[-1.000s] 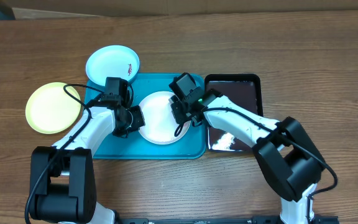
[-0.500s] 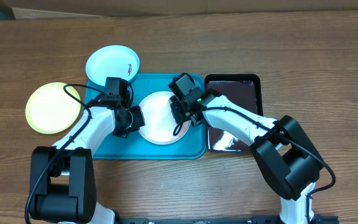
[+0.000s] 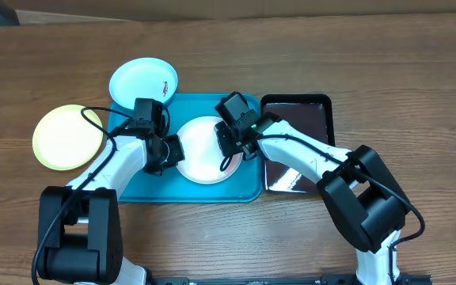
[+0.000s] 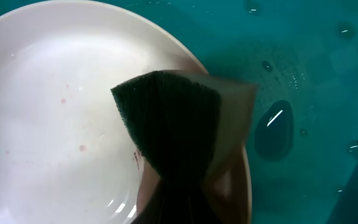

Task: Clean dirty plates on tray and stack at the side
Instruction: 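Scrub the white plate surface with the sponge in the right gripper, then return the sponge to the black tray and raise the right gripper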

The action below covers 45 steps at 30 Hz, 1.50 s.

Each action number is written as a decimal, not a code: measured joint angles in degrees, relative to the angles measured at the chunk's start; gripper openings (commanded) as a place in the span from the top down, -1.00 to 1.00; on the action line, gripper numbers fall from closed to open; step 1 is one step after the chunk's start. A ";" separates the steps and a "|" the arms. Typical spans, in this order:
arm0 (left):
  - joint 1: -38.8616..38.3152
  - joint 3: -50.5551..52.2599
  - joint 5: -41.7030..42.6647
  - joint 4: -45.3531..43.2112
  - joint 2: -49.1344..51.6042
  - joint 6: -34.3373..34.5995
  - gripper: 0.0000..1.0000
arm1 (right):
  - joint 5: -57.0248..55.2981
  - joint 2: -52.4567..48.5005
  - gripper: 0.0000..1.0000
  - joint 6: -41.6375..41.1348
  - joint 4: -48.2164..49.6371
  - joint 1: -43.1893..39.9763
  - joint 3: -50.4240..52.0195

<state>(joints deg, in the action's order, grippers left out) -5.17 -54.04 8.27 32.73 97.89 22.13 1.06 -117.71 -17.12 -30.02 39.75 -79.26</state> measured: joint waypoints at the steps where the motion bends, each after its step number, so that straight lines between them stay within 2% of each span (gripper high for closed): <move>1: 0.00 0.00 -0.04 0.02 0.00 0.00 0.91 | 0.33 -0.11 0.92 -0.11 0.00 -0.02 -0.11; 9: 0.00 0.00 -0.70 0.04 0.00 0.00 0.91 | 5.75 -0.92 0.93 -0.66 0.50 -0.66 -0.68; 18: 0.00 0.00 -1.07 0.04 0.00 0.00 0.92 | 18.21 -1.88 0.93 -1.77 0.11 -0.72 -0.90; 23: 0.00 0.00 -1.05 0.04 0.00 0.00 0.91 | 23.54 -2.89 0.92 -2.05 -6.97 -0.76 -4.79; 27: 0.00 0.00 -1.01 0.02 0.00 0.00 0.92 | 25.38 -2.86 0.93 -0.35 -15.39 -1.49 -12.31; 32: 0.00 0.00 -1.01 0.00 0.00 0.00 0.89 | 22.67 0.66 0.93 1.16 -26.40 -4.98 -20.57; 40: 0.00 0.00 -1.01 0.02 0.00 0.00 0.88 | 10.12 7.30 0.93 1.88 -43.45 -16.28 -22.32; 45: 0.00 0.00 -1.01 0.02 0.00 0.00 0.88 | 2.84 7.28 0.92 1.99 -44.15 -19.63 -19.08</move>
<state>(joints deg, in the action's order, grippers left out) -5.17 -54.04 7.27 32.75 97.89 22.13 3.90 -110.43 -15.14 -74.17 20.12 -98.35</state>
